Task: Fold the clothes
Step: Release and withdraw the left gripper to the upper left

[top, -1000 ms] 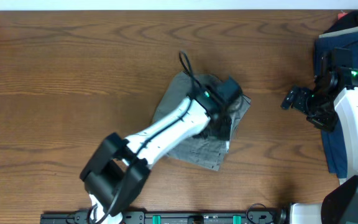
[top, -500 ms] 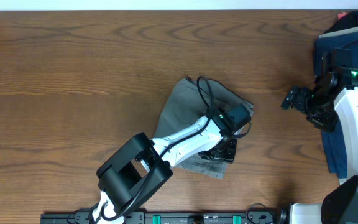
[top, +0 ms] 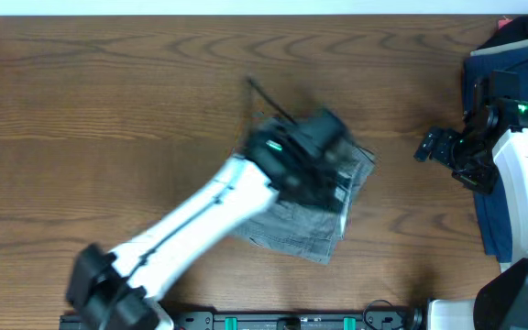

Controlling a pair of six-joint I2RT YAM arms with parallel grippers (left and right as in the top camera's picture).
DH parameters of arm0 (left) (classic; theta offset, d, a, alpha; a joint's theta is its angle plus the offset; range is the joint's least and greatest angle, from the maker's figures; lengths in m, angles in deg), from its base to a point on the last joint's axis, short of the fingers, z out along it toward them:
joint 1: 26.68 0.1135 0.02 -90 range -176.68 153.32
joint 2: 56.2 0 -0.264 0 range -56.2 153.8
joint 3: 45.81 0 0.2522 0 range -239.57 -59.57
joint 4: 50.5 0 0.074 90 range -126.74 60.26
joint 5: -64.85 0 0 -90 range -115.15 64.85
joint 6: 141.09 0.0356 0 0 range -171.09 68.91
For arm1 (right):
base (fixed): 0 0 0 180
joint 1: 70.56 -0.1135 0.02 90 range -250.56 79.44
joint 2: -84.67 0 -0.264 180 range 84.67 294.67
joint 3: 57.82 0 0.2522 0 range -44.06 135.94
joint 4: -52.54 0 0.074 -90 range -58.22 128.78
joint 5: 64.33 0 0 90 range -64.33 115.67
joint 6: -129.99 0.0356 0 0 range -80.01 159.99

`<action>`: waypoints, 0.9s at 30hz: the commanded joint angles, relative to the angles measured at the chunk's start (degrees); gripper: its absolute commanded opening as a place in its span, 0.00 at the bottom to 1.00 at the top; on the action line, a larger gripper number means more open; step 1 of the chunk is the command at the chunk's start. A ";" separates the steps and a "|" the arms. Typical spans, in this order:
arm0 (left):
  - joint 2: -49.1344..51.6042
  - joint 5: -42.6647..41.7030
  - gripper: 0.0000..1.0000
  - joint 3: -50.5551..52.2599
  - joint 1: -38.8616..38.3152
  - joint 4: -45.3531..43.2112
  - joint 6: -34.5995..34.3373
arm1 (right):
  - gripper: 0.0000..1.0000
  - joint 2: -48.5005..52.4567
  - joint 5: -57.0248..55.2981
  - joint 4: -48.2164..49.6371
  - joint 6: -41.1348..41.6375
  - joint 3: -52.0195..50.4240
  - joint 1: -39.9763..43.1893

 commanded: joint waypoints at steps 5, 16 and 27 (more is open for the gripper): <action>-0.48 6.12 0.98 1.03 23.87 5.03 11.06 | 0.99 -0.31 0.00 -0.07 0.87 -0.15 0.00; 10.86 -16.15 0.98 3.28 39.04 5.11 27.08 | 0.99 -0.28 0.00 -0.07 0.87 -0.15 0.00; 24.59 -20.50 0.98 3.30 36.22 2.99 29.11 | 0.99 -0.31 0.00 -0.07 0.87 -0.15 0.00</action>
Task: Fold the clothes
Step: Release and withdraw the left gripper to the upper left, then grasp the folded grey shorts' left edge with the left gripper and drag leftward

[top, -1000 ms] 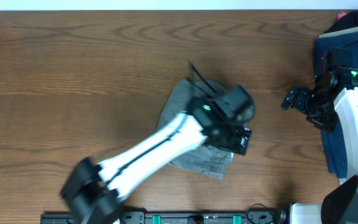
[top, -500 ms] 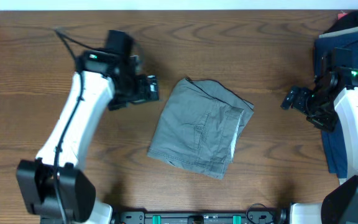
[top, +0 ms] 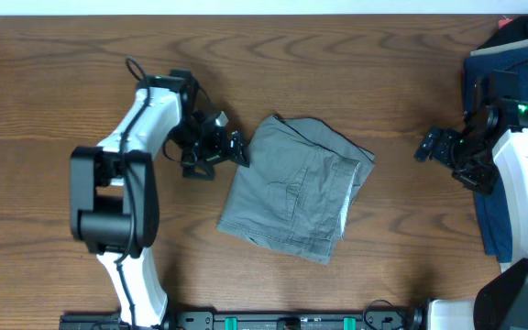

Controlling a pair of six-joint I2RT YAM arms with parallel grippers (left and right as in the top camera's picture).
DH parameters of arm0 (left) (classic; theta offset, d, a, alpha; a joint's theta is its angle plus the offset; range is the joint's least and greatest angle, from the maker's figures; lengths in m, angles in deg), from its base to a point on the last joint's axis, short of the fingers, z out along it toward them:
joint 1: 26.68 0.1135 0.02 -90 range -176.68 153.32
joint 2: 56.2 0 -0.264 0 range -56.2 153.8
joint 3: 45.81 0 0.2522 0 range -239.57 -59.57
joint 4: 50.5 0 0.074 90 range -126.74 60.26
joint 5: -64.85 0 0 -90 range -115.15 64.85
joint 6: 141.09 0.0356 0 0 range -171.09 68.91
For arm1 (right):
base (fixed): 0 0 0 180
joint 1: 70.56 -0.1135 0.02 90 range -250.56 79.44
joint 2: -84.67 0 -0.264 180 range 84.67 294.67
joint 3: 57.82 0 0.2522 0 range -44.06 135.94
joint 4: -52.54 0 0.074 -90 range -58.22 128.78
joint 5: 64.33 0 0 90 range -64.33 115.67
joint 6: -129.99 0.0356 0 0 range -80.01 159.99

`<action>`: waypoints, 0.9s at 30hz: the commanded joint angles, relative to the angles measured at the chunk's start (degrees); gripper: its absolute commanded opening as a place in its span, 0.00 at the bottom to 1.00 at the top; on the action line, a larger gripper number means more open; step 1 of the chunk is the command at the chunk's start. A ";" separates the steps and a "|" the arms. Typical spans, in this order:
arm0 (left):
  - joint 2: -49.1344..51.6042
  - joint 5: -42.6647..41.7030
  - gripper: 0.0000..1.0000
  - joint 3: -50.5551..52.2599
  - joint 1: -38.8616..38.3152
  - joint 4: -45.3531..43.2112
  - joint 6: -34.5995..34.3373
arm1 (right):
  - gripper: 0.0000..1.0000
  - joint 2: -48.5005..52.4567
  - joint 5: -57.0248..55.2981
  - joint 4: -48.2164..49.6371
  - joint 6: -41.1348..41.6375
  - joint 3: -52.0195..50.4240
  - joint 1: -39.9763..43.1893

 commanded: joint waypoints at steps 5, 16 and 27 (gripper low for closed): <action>3.26 -2.95 0.98 1.38 -3.67 -3.19 1.70 | 0.99 -0.28 0.00 -0.04 0.87 -0.15 0.00; 3.26 -3.56 0.38 2.99 -9.92 -12.44 -0.72 | 0.99 -0.28 0.00 -0.04 0.87 -0.15 0.00; 3.26 13.14 0.06 2.99 -6.43 -16.55 -14.16 | 0.99 -0.28 0.00 -0.04 0.87 -0.15 0.00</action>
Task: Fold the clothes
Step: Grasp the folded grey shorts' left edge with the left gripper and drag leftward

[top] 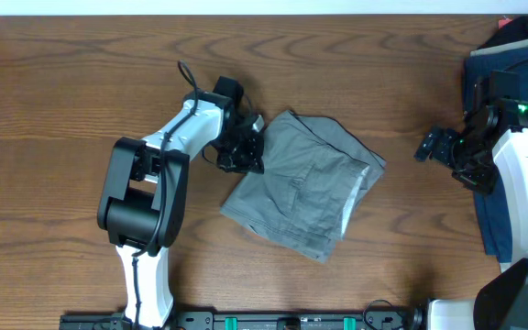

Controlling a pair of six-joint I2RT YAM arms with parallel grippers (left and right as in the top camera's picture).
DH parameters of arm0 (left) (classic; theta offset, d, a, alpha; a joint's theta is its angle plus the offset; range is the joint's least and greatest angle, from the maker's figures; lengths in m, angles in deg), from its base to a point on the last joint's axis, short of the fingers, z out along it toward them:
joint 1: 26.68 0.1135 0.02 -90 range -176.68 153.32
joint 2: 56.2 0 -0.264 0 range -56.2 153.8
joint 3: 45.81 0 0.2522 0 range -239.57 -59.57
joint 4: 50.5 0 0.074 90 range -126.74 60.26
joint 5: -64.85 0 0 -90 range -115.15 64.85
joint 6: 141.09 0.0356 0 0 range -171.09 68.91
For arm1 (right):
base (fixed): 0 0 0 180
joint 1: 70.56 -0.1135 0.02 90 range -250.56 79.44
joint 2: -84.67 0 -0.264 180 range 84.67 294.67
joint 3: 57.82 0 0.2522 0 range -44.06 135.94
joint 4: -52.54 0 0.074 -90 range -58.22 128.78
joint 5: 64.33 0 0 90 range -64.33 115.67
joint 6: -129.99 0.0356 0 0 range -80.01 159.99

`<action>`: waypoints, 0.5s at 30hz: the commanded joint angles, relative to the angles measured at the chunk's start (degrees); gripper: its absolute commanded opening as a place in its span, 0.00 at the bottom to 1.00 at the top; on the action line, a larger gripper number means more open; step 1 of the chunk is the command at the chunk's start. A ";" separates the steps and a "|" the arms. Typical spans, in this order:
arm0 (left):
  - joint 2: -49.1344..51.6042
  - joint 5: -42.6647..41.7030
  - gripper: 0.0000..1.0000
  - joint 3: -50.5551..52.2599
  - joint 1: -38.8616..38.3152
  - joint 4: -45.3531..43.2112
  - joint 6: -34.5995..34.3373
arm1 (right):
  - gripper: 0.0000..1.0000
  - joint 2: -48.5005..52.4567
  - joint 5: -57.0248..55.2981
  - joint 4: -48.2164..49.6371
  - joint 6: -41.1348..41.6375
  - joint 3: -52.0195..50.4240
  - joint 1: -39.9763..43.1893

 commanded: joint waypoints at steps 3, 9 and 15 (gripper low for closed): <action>0.74 14.25 0.06 0.26 7.41 -0.17 -8.00 | 0.99 -0.31 -0.02 -0.04 0.87 -0.15 0.00; 0.74 18.40 0.06 0.26 23.15 0.28 -15.76 | 0.99 -0.31 -0.02 -0.04 0.87 -0.15 0.00; 0.74 18.38 0.07 0.26 43.63 1.79 -24.13 | 0.99 -0.28 -0.02 -0.04 0.87 -0.15 0.00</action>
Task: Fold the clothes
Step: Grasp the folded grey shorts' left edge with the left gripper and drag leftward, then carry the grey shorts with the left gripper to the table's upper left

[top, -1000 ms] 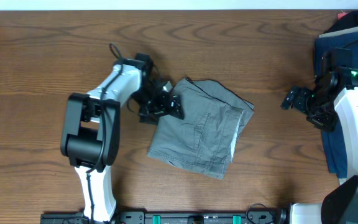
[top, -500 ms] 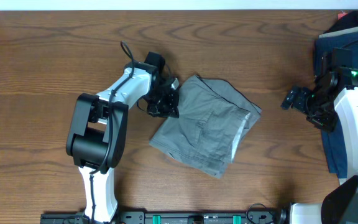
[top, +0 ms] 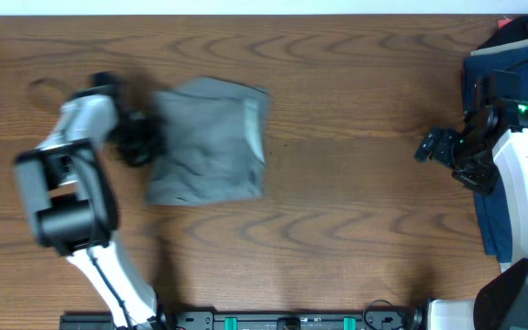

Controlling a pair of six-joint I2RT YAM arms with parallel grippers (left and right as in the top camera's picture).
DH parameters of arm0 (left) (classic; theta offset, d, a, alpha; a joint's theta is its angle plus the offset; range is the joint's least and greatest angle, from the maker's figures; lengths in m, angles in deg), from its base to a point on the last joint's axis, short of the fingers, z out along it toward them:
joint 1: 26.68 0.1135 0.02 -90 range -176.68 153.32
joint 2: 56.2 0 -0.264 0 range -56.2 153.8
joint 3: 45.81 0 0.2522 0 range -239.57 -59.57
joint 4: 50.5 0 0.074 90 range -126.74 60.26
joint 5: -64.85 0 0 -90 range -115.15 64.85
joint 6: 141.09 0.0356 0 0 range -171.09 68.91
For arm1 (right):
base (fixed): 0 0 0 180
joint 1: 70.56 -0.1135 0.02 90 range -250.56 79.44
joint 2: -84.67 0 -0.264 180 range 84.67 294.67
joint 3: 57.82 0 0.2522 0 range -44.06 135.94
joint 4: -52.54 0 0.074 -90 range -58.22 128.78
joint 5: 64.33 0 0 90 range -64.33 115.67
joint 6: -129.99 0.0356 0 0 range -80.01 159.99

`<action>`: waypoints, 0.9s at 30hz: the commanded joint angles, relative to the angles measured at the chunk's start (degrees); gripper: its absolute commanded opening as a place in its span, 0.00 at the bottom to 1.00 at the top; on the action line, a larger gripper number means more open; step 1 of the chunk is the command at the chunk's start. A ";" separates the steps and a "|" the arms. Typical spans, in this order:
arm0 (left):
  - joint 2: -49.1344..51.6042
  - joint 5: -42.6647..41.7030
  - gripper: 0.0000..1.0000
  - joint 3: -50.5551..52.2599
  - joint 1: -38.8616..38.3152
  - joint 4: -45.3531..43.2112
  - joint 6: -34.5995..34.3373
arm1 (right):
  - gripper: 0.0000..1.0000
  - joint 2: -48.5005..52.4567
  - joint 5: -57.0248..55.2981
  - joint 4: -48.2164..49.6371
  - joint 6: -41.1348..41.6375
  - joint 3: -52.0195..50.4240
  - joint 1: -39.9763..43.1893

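Note:
A folded grey garment [top: 211, 137] lies flat at the table's left centre, a rough rectangle with a pocket seam near its right edge. My left gripper [top: 141, 143] is at the garment's left edge, blurred by motion, and appears shut on that edge. My right gripper [top: 427, 147] hovers over bare wood at the right, well away from the garment and holding nothing. Its fingers are too small here to tell whether they are open or shut.
A pile of dark blue clothes [top: 484, 101] lies at the right edge under the right arm [top: 521, 174]. The brown wooden table [top: 337, 238] spans the whole view. The left arm's base and links [top: 67, 211] stand at the lower left.
The grey garment has shifted well to the left and turned squarer to the table, and my left gripper at its left edge has moved left with it. The right arm is unchanged.
First my left arm reached across the grey garment at the table's centre. Then it was drawn back, gripper beside the garment's left edge. Then the gripper was on that edge with the garment slightly turned. Now garment and gripper sit at the left.

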 commanded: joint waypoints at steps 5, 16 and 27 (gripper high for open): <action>1.14 8.70 0.11 0.81 23.93 1.70 -7.02 | 0.99 -0.28 0.00 -0.07 0.87 -0.15 0.00; 1.14 -3.43 0.38 1.05 39.80 6.16 -16.63 | 0.99 -0.28 0.00 -0.07 0.87 -0.15 0.00; 1.14 -3.78 0.94 1.09 31.95 6.16 -17.35 | 0.99 -0.31 0.00 -0.07 0.87 -0.15 0.00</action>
